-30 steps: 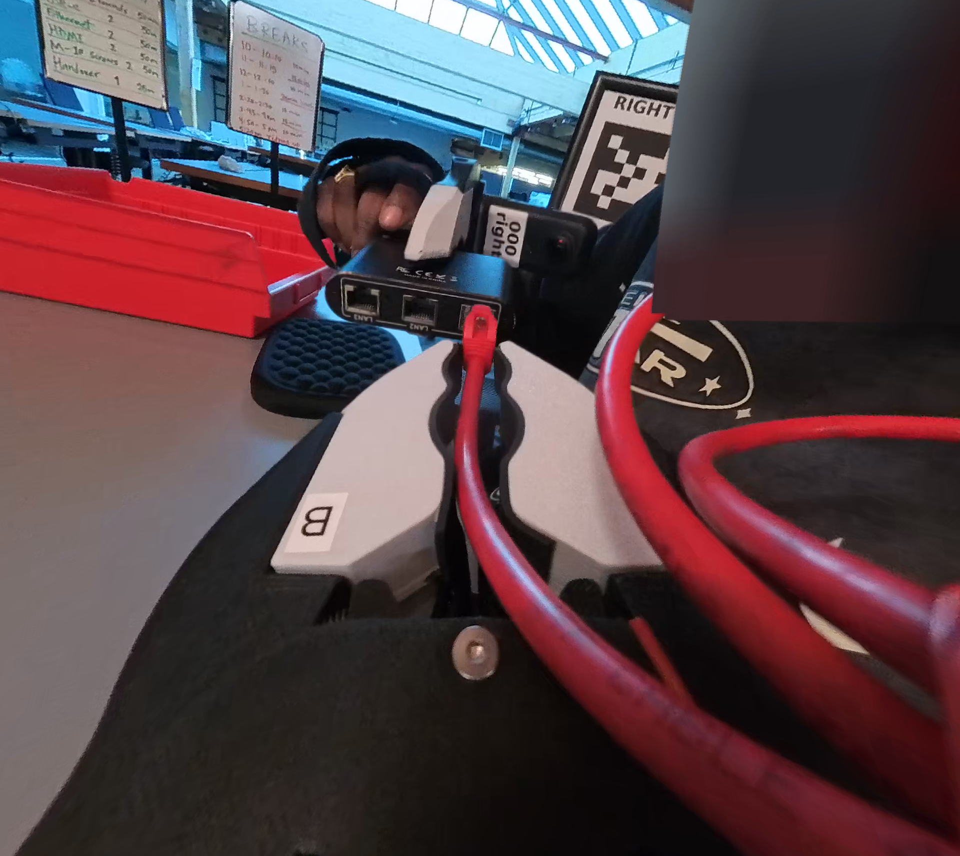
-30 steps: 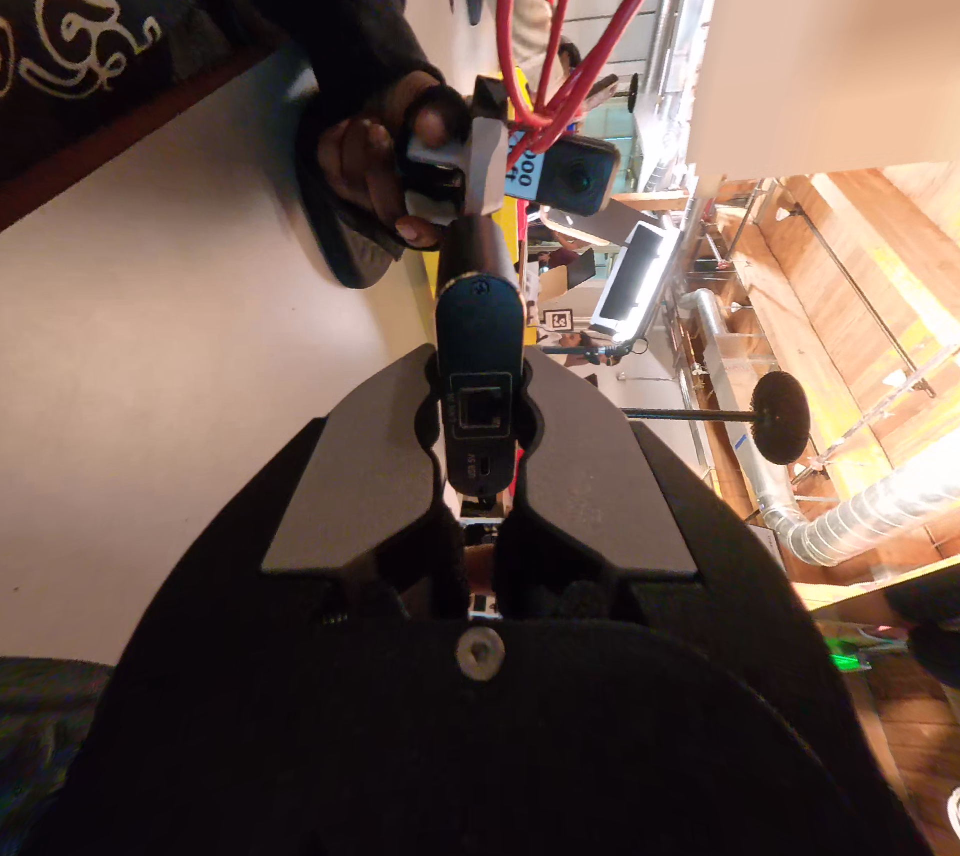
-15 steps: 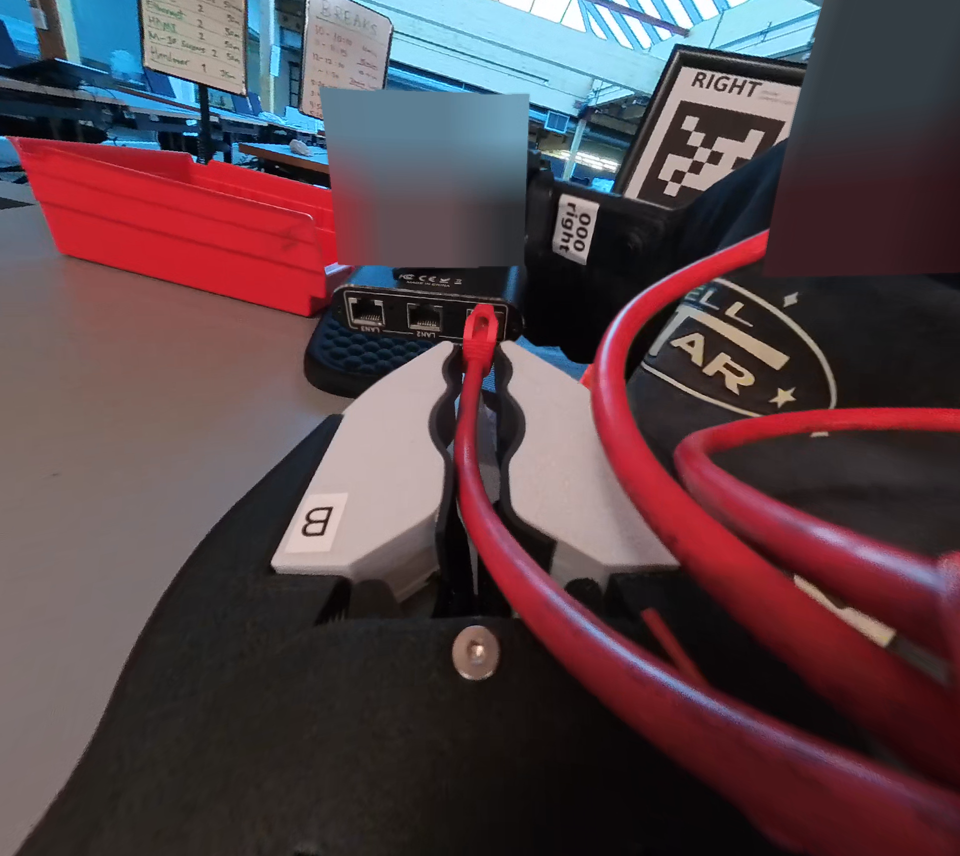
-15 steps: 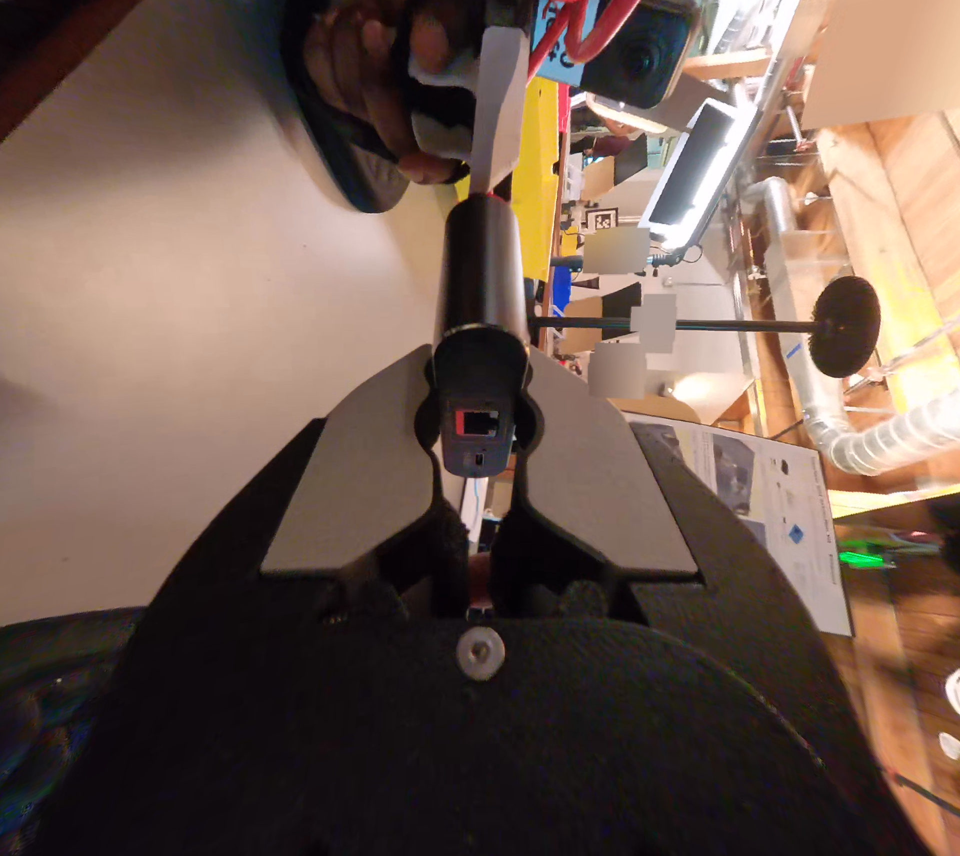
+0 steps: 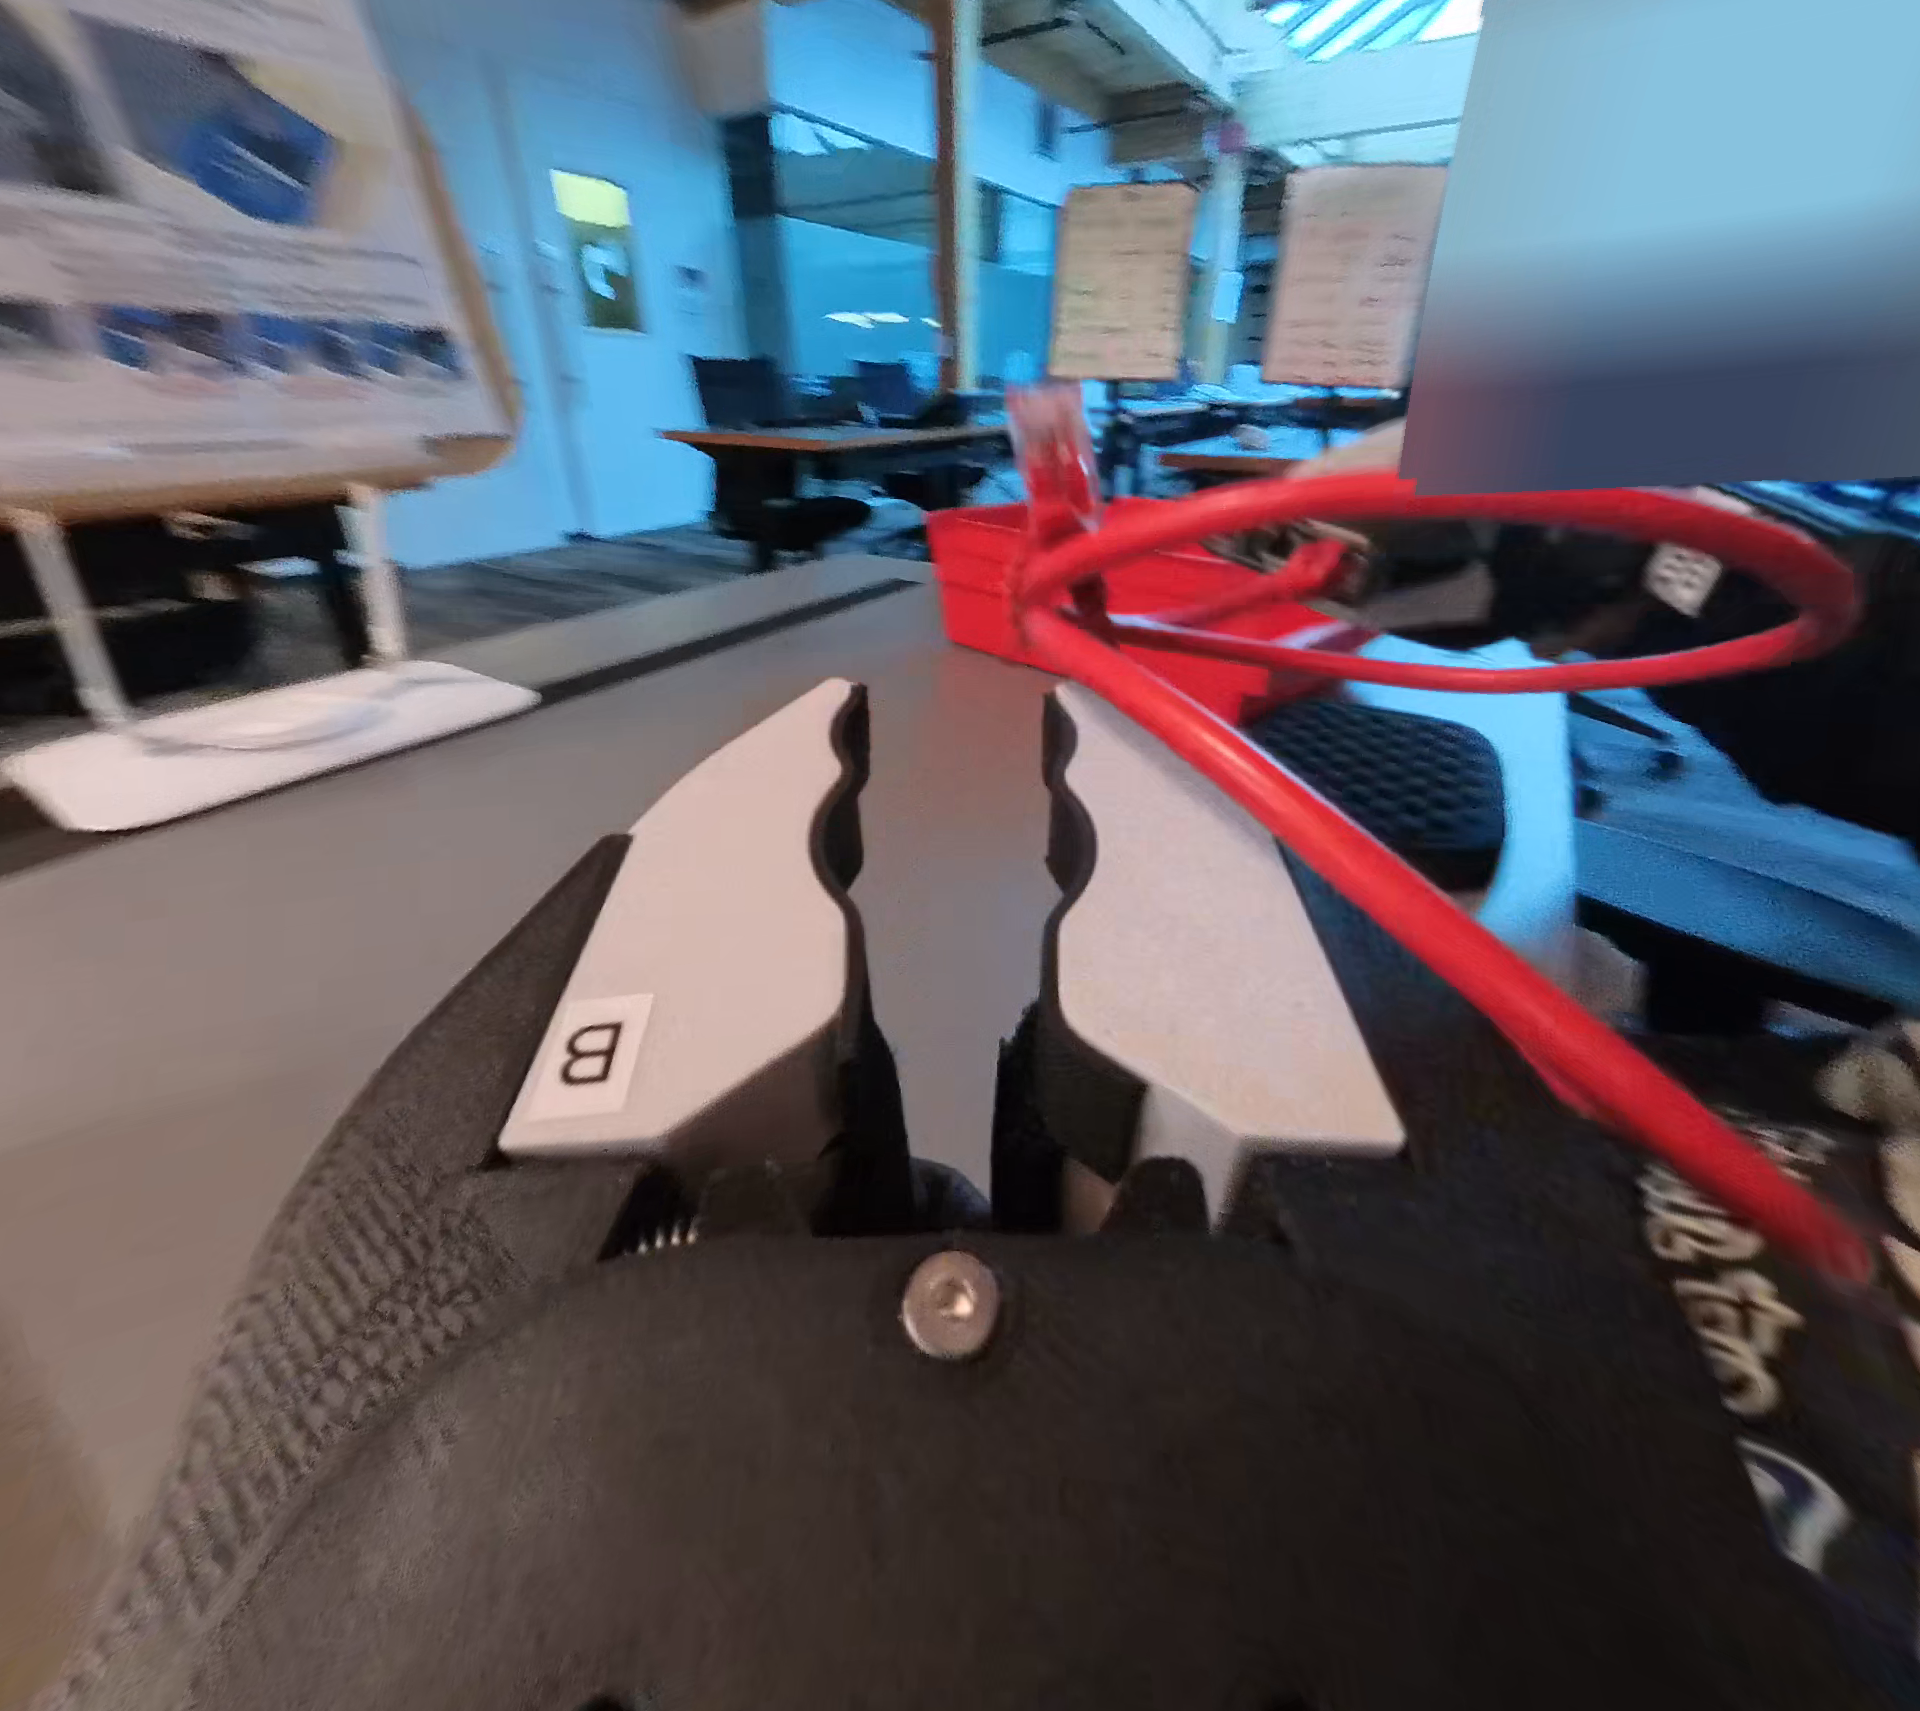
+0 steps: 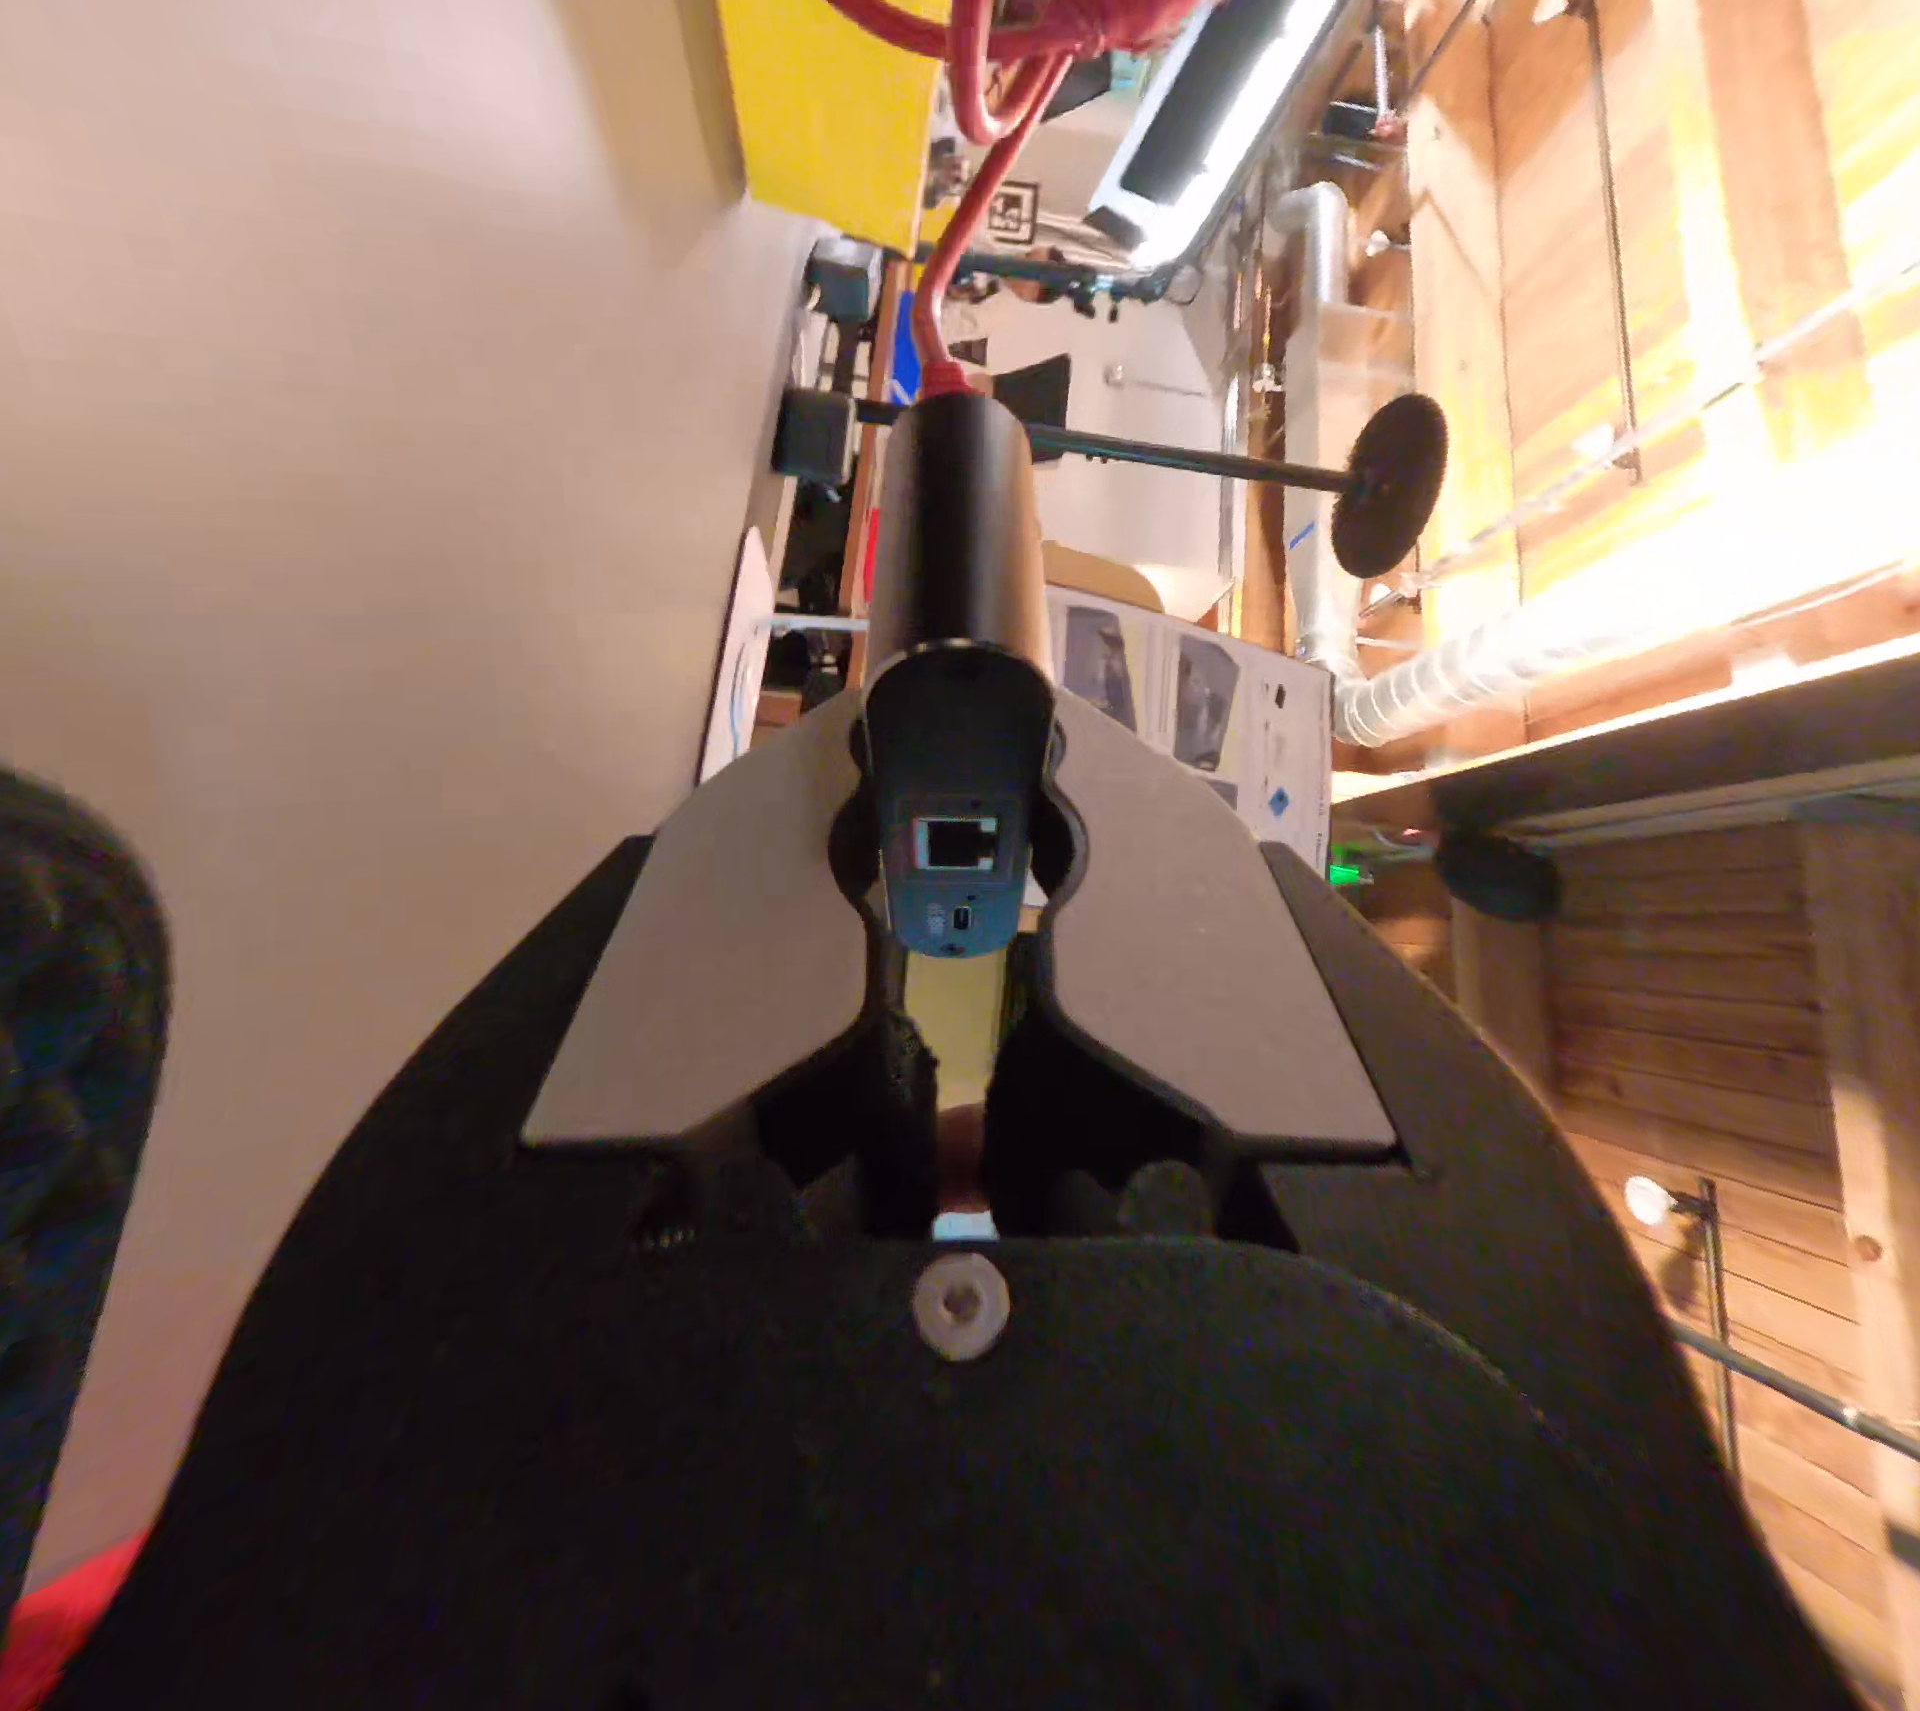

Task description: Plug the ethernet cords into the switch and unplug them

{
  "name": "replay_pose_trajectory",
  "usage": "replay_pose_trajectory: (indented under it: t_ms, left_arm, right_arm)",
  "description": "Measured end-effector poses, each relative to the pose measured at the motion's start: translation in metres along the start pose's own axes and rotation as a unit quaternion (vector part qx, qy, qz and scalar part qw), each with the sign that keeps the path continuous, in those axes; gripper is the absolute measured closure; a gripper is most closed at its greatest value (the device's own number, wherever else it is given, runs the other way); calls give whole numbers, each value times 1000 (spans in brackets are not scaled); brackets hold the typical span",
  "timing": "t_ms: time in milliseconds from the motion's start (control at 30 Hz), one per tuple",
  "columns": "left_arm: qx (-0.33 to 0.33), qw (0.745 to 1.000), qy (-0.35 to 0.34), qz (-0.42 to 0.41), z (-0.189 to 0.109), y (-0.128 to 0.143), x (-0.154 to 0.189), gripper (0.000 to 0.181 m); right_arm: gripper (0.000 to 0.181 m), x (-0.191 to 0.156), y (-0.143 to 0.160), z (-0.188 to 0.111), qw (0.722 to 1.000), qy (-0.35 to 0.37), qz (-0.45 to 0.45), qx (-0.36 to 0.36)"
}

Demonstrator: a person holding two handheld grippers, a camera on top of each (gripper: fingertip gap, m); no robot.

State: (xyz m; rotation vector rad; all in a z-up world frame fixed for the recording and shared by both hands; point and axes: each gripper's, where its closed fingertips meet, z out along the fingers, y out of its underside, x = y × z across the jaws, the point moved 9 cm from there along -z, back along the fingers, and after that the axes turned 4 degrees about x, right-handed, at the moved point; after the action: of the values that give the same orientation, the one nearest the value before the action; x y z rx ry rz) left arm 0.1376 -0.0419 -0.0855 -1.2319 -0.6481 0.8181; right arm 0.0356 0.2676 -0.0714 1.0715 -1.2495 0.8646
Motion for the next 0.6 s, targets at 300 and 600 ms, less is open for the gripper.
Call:
replay_pose_trajectory:
  t_ms: [300,600]
  left_arm:
    - [63,991,-106,57,-11,-11,-7,156]
    - [53,993,-92,46,-8,-4,-7,157]
  right_arm:
    - [156,-61,-3,-5,990,-133,-51,19]
    - [152,-69,3,0,969,-244,12,44]
